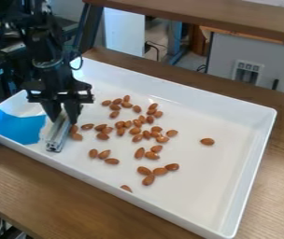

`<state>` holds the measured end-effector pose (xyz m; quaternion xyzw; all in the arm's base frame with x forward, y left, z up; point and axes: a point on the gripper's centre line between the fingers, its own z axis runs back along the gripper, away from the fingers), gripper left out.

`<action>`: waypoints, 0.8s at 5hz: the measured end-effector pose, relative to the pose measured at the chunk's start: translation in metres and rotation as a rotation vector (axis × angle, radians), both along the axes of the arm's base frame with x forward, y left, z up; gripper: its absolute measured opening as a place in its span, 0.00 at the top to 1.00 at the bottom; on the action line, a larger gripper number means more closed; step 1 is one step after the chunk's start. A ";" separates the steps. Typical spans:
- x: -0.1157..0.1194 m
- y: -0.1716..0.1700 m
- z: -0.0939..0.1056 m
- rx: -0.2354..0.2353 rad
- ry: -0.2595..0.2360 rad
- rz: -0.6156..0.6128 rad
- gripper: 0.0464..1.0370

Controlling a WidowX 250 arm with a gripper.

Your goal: Sweep into pile

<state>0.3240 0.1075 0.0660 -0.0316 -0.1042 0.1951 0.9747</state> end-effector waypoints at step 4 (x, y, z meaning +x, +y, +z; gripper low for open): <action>0.038 -0.109 0.007 -0.064 0.019 -0.028 0.68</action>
